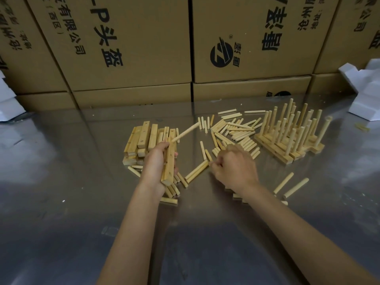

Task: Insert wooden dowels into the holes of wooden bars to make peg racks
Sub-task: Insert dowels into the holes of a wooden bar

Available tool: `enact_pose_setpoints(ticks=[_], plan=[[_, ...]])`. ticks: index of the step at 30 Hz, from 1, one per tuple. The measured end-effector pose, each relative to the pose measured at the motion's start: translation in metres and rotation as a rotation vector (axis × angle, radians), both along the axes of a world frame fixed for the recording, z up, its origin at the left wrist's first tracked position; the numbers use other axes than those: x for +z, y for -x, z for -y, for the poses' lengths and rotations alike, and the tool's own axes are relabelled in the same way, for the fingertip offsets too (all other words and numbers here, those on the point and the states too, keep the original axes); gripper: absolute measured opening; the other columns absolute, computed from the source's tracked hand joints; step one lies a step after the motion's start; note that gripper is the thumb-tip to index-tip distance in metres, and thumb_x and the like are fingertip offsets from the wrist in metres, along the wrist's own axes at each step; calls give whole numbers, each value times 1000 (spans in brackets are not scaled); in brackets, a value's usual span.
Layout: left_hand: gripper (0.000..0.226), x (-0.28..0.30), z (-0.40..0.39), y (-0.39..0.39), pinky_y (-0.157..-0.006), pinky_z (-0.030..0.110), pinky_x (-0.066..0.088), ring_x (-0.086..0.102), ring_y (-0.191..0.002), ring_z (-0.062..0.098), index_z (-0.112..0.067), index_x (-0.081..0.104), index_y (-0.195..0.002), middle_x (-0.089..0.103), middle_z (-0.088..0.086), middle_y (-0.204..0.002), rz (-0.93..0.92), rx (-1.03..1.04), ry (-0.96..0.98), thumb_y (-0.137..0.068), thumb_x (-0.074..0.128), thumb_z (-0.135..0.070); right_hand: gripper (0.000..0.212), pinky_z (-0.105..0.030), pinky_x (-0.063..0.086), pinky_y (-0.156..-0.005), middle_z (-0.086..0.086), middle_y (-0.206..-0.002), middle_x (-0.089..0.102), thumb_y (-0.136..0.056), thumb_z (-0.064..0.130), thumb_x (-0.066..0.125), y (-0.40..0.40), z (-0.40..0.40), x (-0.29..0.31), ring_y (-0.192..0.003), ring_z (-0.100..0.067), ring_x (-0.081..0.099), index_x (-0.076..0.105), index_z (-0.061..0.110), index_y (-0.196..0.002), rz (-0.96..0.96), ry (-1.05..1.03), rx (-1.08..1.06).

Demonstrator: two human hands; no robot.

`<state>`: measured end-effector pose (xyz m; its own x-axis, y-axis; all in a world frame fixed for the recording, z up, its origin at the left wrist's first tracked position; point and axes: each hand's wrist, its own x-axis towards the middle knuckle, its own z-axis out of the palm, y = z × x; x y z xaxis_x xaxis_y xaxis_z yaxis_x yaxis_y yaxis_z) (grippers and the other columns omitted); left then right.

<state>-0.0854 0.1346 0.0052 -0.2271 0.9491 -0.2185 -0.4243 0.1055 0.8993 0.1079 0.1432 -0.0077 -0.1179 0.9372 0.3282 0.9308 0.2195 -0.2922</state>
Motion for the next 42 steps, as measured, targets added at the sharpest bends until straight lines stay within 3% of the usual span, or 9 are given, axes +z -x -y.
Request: enact_pose_setpoints(ticks=[3,5,8,11,14,19,25,33,42], plan=[[22,1,0,1,-36,22,39,50,-50,11,-7,63,-113,59,3,-72,57,-22,22,-100,52,-23,24,-38,45,-93,-4,-101,63,-94,34,56,7,-1,-3,-107,-24,54,68,14,-92,74,12,-50],[20,1,1,2,-36,22,38,49,-52,11,-6,61,-110,58,4,-75,100,-42,19,-100,51,-20,21,-33,48,-75,-1,-85,63,-96,32,54,3,3,-2,-89,-22,60,64,15,-88,-11,-20,-103],[20,1,3,1,-38,22,39,50,-55,11,-5,61,-110,59,4,-76,106,-90,15,-100,52,-19,18,-20,34,-48,12,-66,58,-99,31,56,-12,4,9,-61,-10,57,59,20,-85,-437,74,-151],[21,5,7,-6,-38,22,40,52,-53,11,-6,61,-112,62,3,-74,67,-124,34,-100,53,-20,14,-15,44,-56,-1,-66,71,-98,23,60,-13,13,20,-55,-3,62,64,11,-92,-948,211,21],[21,7,11,-15,-37,22,39,52,-52,11,-6,62,-111,64,4,-76,38,-160,56,-99,54,-22,18,-20,53,-59,-14,-76,75,-99,19,60,1,26,25,-61,-13,66,62,1,-104,-1243,347,240],[27,9,14,-25,-38,23,42,53,-50,12,-6,65,-113,62,1,-67,5,-176,55,-99,55,-27,18,-24,54,-61,-20,-79,74,-97,15,60,16,38,25,-64,-23,64,64,-2,-101,-1165,464,369],[23,10,17,-33,-51,26,45,55,-62,17,-12,65,-110,60,2,-75,-33,-252,39,-101,51,-28,4,-18,44,-49,-7,-57,66,-86,5,64,21,41,25,-48,-10,54,64,4,-82,-1127,435,348],[23,14,21,-41,-40,19,38,51,-50,10,-15,68,-110,58,-1,-65,-54,-298,5,-103,47,-22,7,-17,50,-56,-23,-76,72,-84,-7,70,16,37,27,-64,-14,70,68,-10,-91,-1183,244,382],[21,13,24,-44,-39,20,36,50,-48,11,-18,67,-110,57,1,-61,3,-233,-14,-103,47,-20,8,-20,52,-57,-22,-71,71,-86,-4,70,12,35,23,-61,-17,68,68,-11,-89,-1198,219,414]])
